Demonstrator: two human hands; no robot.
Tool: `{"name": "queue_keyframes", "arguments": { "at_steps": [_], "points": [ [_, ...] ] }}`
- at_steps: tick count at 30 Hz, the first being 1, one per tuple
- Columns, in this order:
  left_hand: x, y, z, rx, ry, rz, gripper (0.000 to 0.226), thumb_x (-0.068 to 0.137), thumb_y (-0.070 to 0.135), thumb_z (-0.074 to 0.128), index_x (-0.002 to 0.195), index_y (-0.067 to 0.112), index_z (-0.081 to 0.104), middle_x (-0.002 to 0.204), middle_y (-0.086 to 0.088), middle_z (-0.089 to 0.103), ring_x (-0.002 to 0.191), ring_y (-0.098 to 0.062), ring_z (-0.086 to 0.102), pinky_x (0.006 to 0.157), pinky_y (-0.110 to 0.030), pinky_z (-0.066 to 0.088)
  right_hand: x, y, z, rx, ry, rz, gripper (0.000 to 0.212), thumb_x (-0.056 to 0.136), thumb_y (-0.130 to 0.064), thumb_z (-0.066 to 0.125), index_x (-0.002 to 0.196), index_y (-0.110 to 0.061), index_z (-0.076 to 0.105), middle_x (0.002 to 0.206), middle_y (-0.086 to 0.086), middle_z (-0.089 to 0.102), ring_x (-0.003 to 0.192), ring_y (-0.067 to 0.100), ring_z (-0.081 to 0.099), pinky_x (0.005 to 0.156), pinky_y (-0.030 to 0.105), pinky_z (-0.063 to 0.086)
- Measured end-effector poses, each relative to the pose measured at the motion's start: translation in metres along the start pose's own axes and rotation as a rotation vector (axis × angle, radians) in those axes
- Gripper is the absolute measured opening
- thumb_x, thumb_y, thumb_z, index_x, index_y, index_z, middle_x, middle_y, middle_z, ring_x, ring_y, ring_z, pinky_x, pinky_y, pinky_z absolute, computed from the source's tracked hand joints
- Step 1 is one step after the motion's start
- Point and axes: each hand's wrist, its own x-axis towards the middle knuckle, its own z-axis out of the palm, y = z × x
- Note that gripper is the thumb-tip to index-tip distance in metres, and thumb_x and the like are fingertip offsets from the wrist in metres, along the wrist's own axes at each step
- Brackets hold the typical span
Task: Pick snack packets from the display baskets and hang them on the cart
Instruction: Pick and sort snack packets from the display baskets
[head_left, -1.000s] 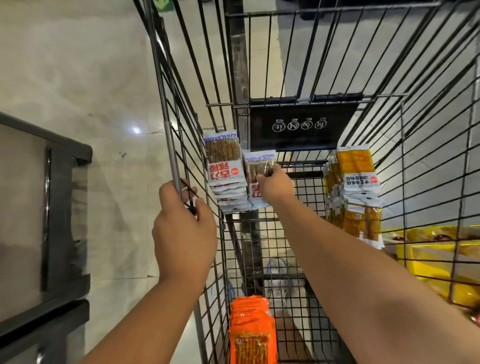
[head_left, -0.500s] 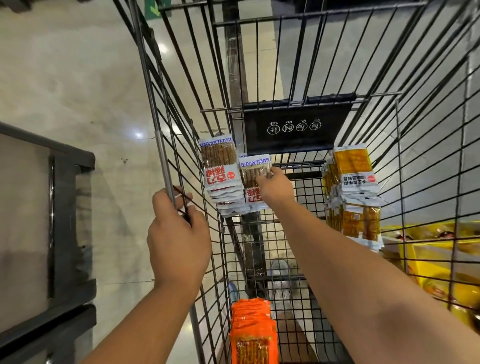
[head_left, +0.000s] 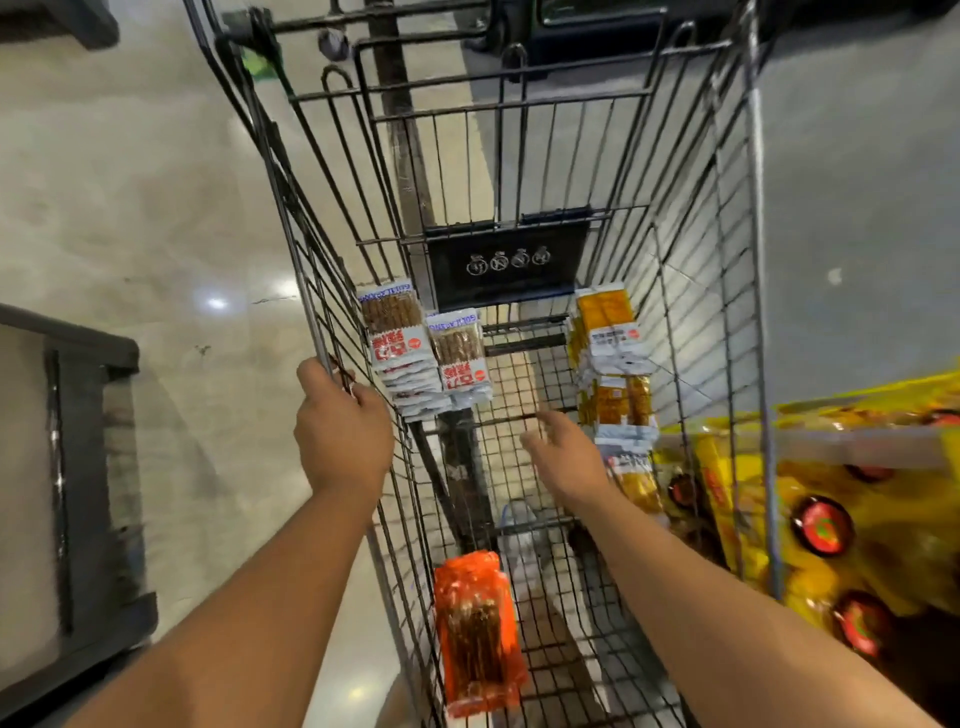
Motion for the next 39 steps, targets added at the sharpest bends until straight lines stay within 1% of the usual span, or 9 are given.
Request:
{"name": "queue_keyframes", "arguments": {
  "at_steps": [6,10,13,16,19,23,26,32,39],
  "points": [
    [-0.006,-0.003,-0.023,-0.031,-0.252,0.011,0.040,0.100,0.023,0.056,0.130,0.009,0.034,0.119,-0.021,0.061,0.100,-0.041,0.061,0.077,-0.042,0.046,-0.108,0.006,-0.014,-0.139,0.053,-0.189,0.054,0.101,-0.033,0.056,0.152,-0.023,0.041,0.154,0.000,0.044,0.142,0.020,0.039,0.112,0.036,0.037],
    [-0.030,-0.018,-0.056,-0.012,-0.386,0.127,0.064,0.092,0.026,0.070,0.146,0.011,0.038,0.144,-0.021,0.048,0.133,-0.039,0.046,0.110,-0.049,0.042,-0.174,0.000,-0.015,-0.168,0.121,-0.268,0.052,0.101,-0.033,0.057,0.150,-0.027,0.041,0.154,-0.002,0.043,0.142,0.019,0.036,0.114,0.036,0.034],
    [-0.061,-0.028,-0.091,0.108,-0.432,0.287,0.077,0.095,0.026,0.067,0.157,0.009,0.025,0.162,-0.020,0.027,0.147,-0.038,0.030,0.119,-0.046,0.028,-0.231,0.000,-0.006,-0.170,0.190,-0.299,0.055,0.100,-0.036,0.058,0.151,-0.026,0.041,0.158,-0.003,0.039,0.146,0.019,0.032,0.118,0.043,0.032],
    [-0.088,-0.024,-0.116,0.163,-0.411,0.469,0.072,0.094,0.028,0.067,0.155,0.009,0.033,0.163,-0.017,0.025,0.148,-0.038,0.027,0.120,-0.047,0.028,-0.278,0.005,0.003,-0.167,0.264,-0.313,0.058,0.100,-0.036,0.060,0.153,-0.026,0.039,0.162,-0.004,0.031,0.150,0.016,0.026,0.123,0.037,0.024],
    [-0.130,-0.019,-0.133,0.195,-0.507,0.709,0.068,0.095,0.033,0.066,0.153,0.011,0.037,0.161,-0.013,0.031,0.147,-0.033,0.027,0.119,-0.046,0.028,-0.323,0.022,0.006,-0.141,0.372,-0.259,0.060,0.096,-0.034,0.063,0.152,-0.025,0.042,0.162,-0.002,0.032,0.151,0.015,0.025,0.123,0.031,0.020],
    [-0.195,-0.017,-0.144,0.232,-0.659,0.998,0.064,0.099,0.040,0.059,0.153,0.015,0.034,0.160,-0.005,0.033,0.147,-0.026,0.025,0.121,-0.042,0.021,-0.382,0.055,0.006,-0.075,0.513,-0.156,0.070,0.088,-0.054,0.051,0.151,-0.026,0.041,0.163,0.000,0.030,0.152,0.017,0.022,0.122,0.031,0.018],
    [-0.235,-0.015,-0.149,0.252,-0.778,1.132,0.065,0.100,0.045,0.054,0.155,0.018,0.031,0.159,-0.002,0.033,0.147,-0.022,0.023,0.121,-0.037,0.020,-0.424,0.082,0.005,-0.020,0.623,-0.074,0.061,0.098,-0.042,0.056,0.154,-0.028,0.036,0.164,-0.007,0.024,0.153,0.013,0.015,0.122,0.031,0.015],
    [-0.302,0.012,-0.155,0.258,-0.903,1.457,0.059,0.102,0.046,0.051,0.155,0.027,0.035,0.156,0.004,0.040,0.146,-0.021,0.029,0.121,-0.040,0.026,-0.506,0.136,0.002,0.107,0.782,0.109,0.066,0.100,-0.043,0.056,0.158,-0.032,0.027,0.167,-0.012,0.010,0.154,0.012,0.007,0.122,0.032,0.014],
    [-0.427,0.023,-0.159,0.183,-0.972,1.746,0.055,0.097,0.038,0.064,0.147,0.021,0.050,0.147,0.000,0.054,0.136,-0.026,0.045,0.114,-0.040,0.033,-0.616,0.216,0.028,0.303,0.974,0.272,0.067,0.100,-0.039,0.059,0.158,-0.033,0.026,0.167,-0.014,0.008,0.154,0.009,0.007,0.121,0.030,0.014]
  ]
}}
